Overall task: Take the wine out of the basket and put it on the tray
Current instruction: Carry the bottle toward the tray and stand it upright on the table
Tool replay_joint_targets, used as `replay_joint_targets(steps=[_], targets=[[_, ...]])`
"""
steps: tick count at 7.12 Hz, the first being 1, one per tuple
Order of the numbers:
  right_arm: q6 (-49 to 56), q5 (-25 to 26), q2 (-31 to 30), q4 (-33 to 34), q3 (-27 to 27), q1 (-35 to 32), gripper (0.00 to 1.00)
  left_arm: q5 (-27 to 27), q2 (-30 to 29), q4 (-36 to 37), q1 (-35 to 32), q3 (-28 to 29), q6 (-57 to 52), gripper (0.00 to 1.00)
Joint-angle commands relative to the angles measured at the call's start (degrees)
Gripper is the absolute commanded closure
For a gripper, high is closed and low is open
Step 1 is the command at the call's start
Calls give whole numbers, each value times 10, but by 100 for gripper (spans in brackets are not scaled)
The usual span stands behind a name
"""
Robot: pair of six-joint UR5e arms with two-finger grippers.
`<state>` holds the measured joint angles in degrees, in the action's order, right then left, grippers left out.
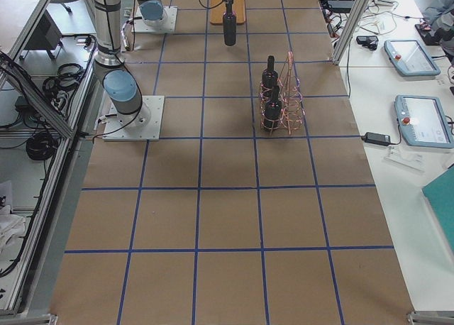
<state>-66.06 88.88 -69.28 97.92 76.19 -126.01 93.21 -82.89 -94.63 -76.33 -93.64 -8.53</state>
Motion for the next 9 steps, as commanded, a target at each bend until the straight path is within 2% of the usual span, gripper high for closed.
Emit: replay_joint_targets(steps=[1, 2, 4, 6, 8, 9], targets=[[-2, -1, 13, -2, -4, -6, 78, 3, -3, -6, 3, -1, -1, 0], [7, 0, 13, -5, -3, -6, 63, 5, -6, -5, 3, -1, -1, 0], [44, 9, 16, -1, -2, -6, 3, 1, -12, -3, 3, -1, -1, 0], [85, 9, 7, -4, -3, 9, 0, 0, -16, 2, -6, 0, 0, 0], [198, 3, -42, -21, -2, 85, 0, -8, -16, 3, -50, 0, 12, 0], [299, 8, -59, -61, 0, 129, 0, -8, -16, 4, -81, 0, 41, 0]])
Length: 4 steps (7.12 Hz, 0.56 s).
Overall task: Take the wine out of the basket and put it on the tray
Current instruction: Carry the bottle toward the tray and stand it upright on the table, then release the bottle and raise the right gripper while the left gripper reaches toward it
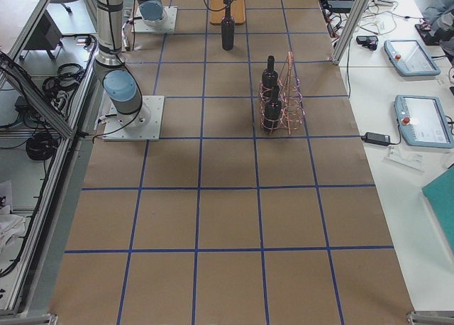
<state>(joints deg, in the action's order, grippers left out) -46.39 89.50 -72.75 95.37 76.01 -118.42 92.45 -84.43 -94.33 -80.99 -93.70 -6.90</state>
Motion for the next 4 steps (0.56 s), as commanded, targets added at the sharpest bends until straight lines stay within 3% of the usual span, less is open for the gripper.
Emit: replay_joint_targets(steps=[1, 4], targets=[[191, 4, -41, -63, 4, 97, 0, -3, 0, 2, -75, 0, 67, 0], [432, 5, -78, -109, 20, 247, 0, -1, -20, 59, -203, -30, 107, 0]])
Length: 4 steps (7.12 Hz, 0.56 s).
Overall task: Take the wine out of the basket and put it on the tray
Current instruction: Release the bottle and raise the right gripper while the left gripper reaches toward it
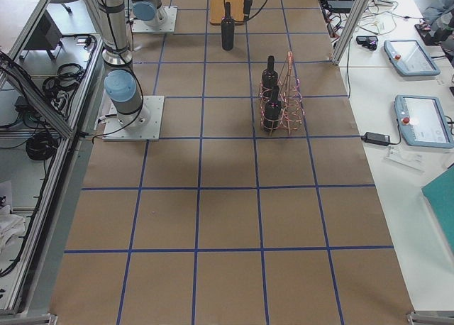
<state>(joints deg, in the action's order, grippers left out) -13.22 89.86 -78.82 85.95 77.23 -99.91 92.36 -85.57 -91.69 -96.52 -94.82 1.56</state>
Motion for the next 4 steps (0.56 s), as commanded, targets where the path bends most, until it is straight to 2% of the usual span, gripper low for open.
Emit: replay_joint_targets(steps=[1, 2, 3, 4], targets=[[159, 0, -33, -25, 19, 109, 0, -2, -17, 81, -65, -47, 34, 0], [175, 0, -44, -25, 28, 124, 0, -4, -23, 98, -70, -58, 33, 0], [167, -5, -59, -20, 44, 122, 0, -46, -29, 109, -71, -60, 32, 0], [159, -2, -75, -15, 64, 122, 0, -52, -37, 109, -71, -63, 26, 0]])
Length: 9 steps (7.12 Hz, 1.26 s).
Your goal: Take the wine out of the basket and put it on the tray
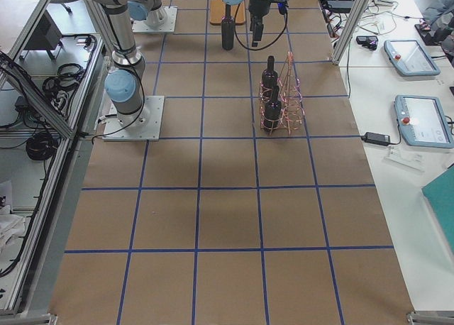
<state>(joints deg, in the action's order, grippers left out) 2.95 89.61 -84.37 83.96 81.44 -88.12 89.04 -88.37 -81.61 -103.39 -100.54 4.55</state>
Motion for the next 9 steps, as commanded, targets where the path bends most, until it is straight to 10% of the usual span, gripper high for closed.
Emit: replay_joint_targets(steps=[1, 4, 6, 9], targets=[[-26, 0, -30, 6, 32, 4, 0, -17, -21, 10, -2, -5, -4, 0], [-35, 7, -30, 57, 24, -18, 0, -17, -48, 27, -2, -11, -8, 3], [-37, 12, -34, 57, 22, -23, 0, -16, -49, 28, -1, -19, -31, 38], [-37, 8, -26, 30, -7, -20, 0, -15, -49, 29, 1, -16, -32, 43]])
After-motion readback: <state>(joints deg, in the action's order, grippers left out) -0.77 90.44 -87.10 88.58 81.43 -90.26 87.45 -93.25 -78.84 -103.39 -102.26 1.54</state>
